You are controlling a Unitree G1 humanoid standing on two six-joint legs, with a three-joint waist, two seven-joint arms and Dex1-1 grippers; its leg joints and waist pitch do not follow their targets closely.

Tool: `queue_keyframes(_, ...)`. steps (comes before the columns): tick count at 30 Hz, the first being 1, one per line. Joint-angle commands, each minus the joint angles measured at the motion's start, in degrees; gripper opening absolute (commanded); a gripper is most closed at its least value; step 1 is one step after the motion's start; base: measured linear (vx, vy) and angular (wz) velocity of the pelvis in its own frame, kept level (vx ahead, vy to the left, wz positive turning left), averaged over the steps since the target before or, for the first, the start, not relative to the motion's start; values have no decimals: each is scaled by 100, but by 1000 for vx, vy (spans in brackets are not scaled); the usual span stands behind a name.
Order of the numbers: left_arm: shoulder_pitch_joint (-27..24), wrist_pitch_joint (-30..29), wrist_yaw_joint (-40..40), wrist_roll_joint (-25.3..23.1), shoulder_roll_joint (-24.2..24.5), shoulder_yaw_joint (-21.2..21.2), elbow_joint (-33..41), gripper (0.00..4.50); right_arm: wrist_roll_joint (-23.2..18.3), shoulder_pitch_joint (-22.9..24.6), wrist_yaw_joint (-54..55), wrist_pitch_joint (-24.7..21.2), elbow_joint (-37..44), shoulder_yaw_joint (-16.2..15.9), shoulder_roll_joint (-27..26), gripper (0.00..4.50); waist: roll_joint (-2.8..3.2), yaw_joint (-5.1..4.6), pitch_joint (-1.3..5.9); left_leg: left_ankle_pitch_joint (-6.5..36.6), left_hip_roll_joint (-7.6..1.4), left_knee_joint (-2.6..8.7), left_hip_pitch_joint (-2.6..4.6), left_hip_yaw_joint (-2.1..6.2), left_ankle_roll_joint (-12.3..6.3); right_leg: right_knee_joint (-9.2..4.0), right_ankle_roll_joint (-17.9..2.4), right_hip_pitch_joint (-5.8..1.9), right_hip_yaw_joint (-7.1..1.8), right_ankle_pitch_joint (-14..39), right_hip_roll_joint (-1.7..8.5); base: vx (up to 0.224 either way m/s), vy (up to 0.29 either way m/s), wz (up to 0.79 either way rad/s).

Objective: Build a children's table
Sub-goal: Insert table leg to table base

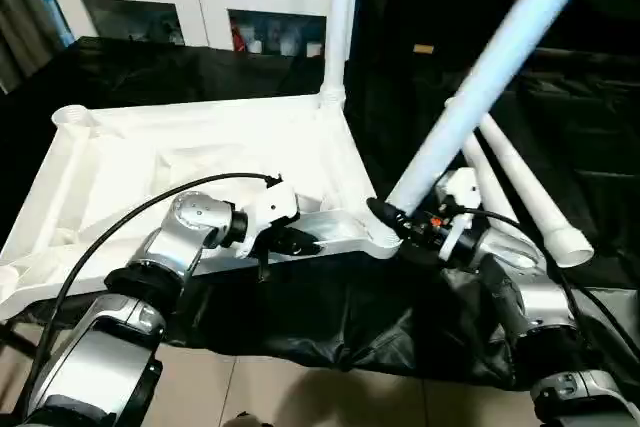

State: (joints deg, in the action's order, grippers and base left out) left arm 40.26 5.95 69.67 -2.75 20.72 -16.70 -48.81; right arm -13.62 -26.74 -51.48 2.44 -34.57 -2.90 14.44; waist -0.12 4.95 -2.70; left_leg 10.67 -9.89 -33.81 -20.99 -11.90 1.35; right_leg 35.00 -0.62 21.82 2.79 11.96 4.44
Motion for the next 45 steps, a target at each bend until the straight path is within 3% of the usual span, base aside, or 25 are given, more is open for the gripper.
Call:
queue_keyframes(1, -45, 46, 4, -265, 123, -122, -112, 0, 397, 132, -7, -387, -489, -314, 65, 189, -5, -4, 244, 2013, -425, 538, 122, 250, 187, -531, -1133, -85, -297, 1992, 536, 0, 0, 0)
queue_keyframes(6, -11, 40, 112, -261, 153, -165, -94, 0, 531, -165, -321, -606, -687, -563, 70, 189, -30, -6, 241, 2007, -433, 547, 133, 241, 203, -534, -1113, -67, -297, 2048, 526, 0, 0, 0)
queue_keyframes(15, 138, 55, 475, -238, 231, -204, -169, 0, 507, -85, -961, -569, -652, -818, 74, 189, -60, 51, 277, 1746, -432, 543, 123, 204, 128, -464, -1304, -114, -287, 1262, 504, 0, 0, 0)
queue_keyframes(19, 191, 225, 693, -214, 278, -213, -260, 0, 468, 61, -1150, -446, -617, -816, 74, 189, -5, 64, 286, 1752, -442, 550, 129, 213, 154, -448, -1378, -128, -280, 1109, 508, 0, 0, 0)
queue_keyframes(26, 321, 55, 753, -238, 311, -197, -398, 0, 497, 122, -1174, -344, -583, -800, -17, 189, 7, 59, 279, 1885, -444, 566, 154, 207, 225, -447, -1461, -132, -280, 1095, 501, 0, 0, 0)
queue_keyframes(29, 358, -107, 524, -252, 246, -147, -430, 0, 577, 38, -846, -288, -735, -728, -94, 189, 2, 58, 256, 2043, -450, 583, 165, 219, 271, -480, -1429, -117, -285, 1405, 514, 0, 0, 0)
queue_keyframes(31, 471, -489, -172, -327, 102, -31, -480, 0, 758, -224, 53, -135, -1170, -528, -244, 189, 9, 20, 224, 2278, -449, 599, 183, 236, 363, -511, -1372, -73, -301, 1808, 537, 0, 0, 0)
queue_keyframes(32, 532, -694, -492, -323, 7, 49, -485, 0, 784, -357, 490, -120, -1376, -396, -327, 189, -37, -12, 194, 2532, -430, 594, 221, 276, 440, -562, -1269, -46, -298, 2408, 564, 0, 0, 0)
queue_keyframes(33, 586, -846, -716, -325, -67, 100, -491, 0, 784, -466, 836, -117, -1536, -280, -403, 189, -25, -23, 181, 2698, -415, 585, 253, 309, 468, -627, -1079, -17, -300, 3038, 590, -56, 3, -5)
queue_keyframes(35, 647, -1233, -1156, -322, -272, 185, -357, 0, 728, -675, 1470, -205, -1808, -70, -569, 189, -49, -41, 194, 2733, -418, 581, 252, 350, 465, -673, -852, -4, -300, 3480, 614, -56, 8, -7)
queue_keyframes(36, 644, -1385, -1302, -314, -363, 212, -254, 0, 705, -743, 1680, -242, -1891, -9, -635, 189, -59, -45, 200, 2651, -428, 620, 205, 368, 454, -669, -790, -32, -283, 3388, 593, 0, 0, 0)
queue_keyframes(38, 612, -1590, -1525, -336, -524, 218, -70, 0, 668, -864, 2028, -323, -2063, 70, -758, 189, -29, -27, 222, 2514, -442, 637, 196, 341, 441, -636, -875, -22, -302, 2787, 561, 0, 0, 0)
queue_keyframes(39, 568, -1683, -1650, -388, -640, 176, 35, 0, 652, -953, 2261, -388, -2198, 101, -857, 189, -38, -34, 227, 2481, -431, 630, 209, 307, 446, -600, -1040, -16, -302, 2319, 528, 0, 0, 0)
queue_keyframes(45, 431, -1958, -2024, -516, -948, 65, 238, 0, 729, -1240, 2818, -374, -2686, 187, -1189, 189, -27, -21, 251, 2130, -409, 609, 185, 259, 350, -571, -1152, -62, -304, 1726, 522, 0, 0, 0)
